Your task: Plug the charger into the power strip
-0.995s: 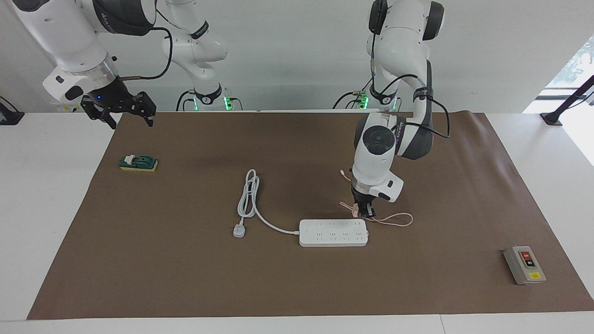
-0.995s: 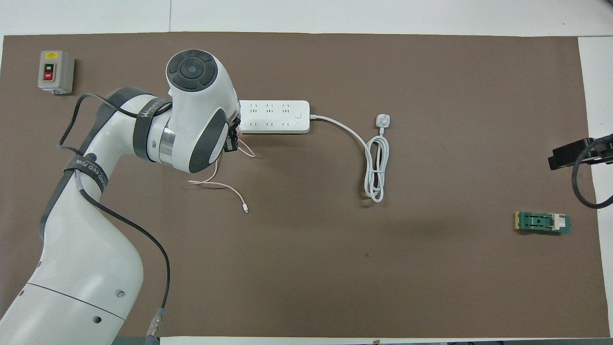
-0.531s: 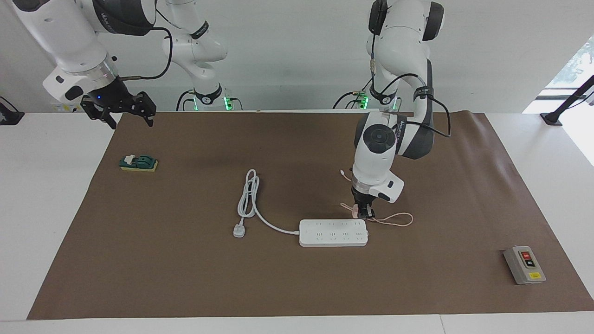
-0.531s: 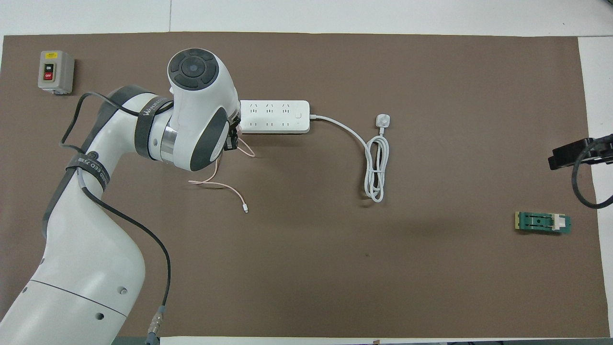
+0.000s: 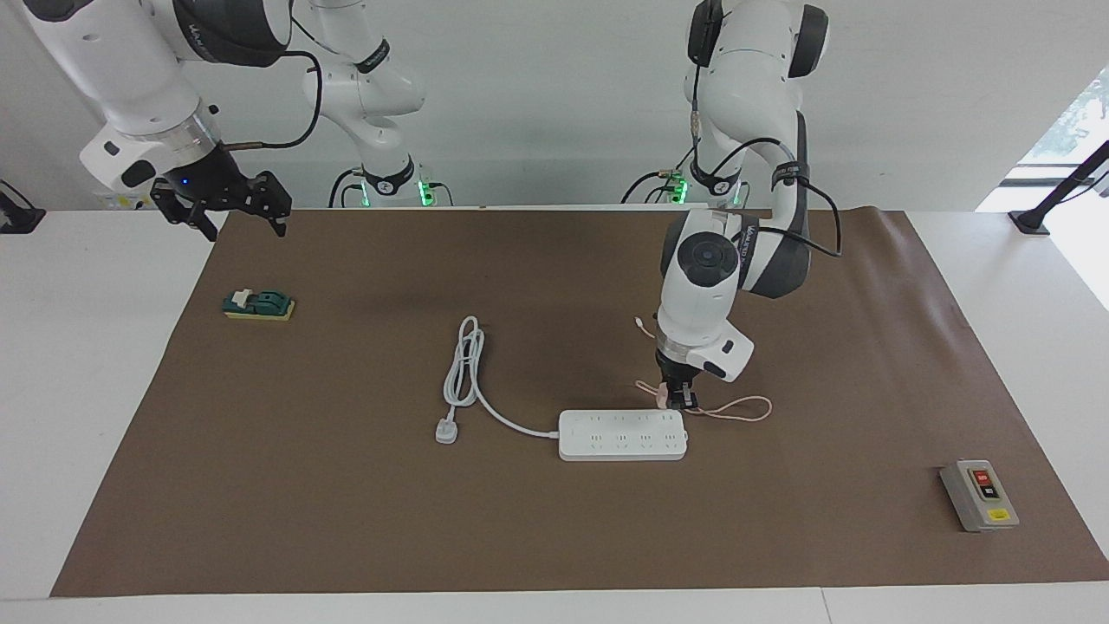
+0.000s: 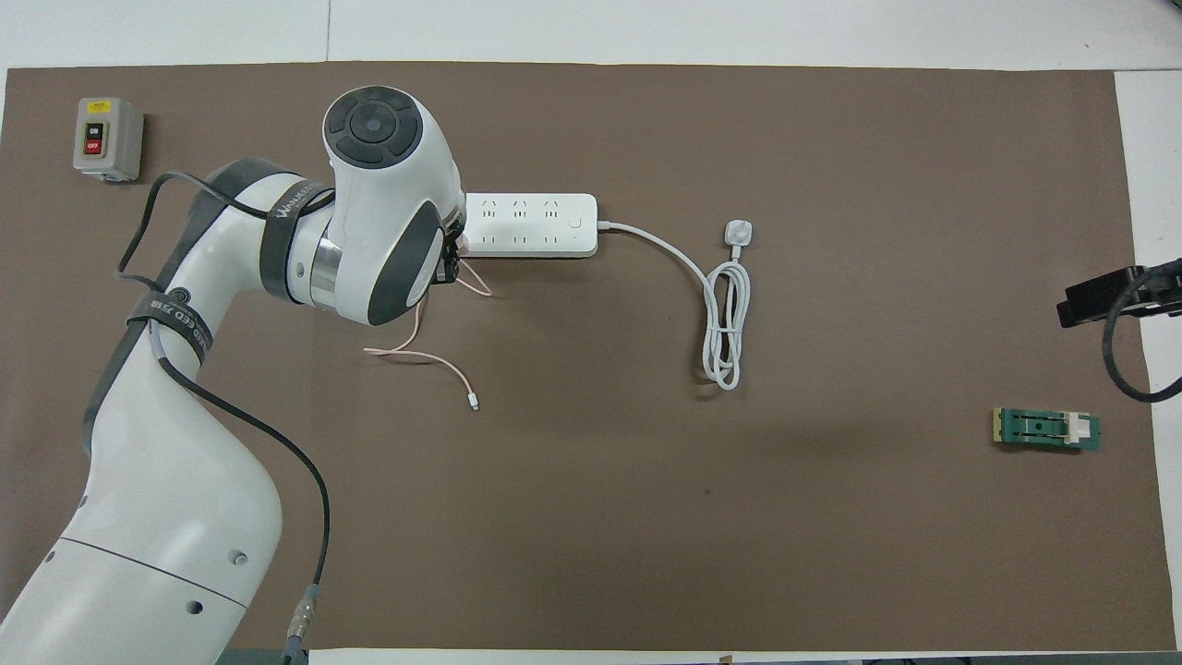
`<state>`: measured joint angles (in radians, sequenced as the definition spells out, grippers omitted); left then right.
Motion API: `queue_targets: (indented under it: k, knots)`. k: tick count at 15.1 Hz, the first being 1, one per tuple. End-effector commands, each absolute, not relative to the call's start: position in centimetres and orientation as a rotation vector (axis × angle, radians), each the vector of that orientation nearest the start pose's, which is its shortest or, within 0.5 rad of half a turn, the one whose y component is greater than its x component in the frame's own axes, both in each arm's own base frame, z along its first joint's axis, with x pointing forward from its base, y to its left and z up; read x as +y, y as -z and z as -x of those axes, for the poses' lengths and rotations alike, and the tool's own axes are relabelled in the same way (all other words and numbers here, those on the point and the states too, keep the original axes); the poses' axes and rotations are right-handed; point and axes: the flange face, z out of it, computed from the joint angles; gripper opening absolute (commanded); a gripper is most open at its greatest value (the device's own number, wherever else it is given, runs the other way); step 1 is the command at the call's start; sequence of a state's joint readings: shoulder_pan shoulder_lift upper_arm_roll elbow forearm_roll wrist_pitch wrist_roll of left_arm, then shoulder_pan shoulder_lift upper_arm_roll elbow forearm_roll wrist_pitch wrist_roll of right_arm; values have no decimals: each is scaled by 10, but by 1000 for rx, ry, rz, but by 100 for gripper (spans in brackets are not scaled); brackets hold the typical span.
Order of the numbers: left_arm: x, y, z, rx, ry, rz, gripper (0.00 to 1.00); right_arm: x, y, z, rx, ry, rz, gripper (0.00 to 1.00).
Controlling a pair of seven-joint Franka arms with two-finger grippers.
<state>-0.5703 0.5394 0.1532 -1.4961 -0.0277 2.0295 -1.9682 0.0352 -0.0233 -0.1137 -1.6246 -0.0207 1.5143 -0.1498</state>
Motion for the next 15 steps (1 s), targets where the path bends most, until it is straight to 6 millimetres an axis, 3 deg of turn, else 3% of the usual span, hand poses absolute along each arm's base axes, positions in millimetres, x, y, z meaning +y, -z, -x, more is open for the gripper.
queue_targets:
  k: [1, 8, 15]
  knots:
    - [-303, -361, -643, -2163, 65, 2262, 0, -45, -608, -531, -114, -148, 3155, 100]
    - [-291, -359, -651, -2142, 65, 2282, 0, -45, -608, -531, -111, -148, 3155, 100]
    - [-292, -357, -654, -2136, 69, 2293, 0, -45, -608, -531, -114, -148, 3155, 100]
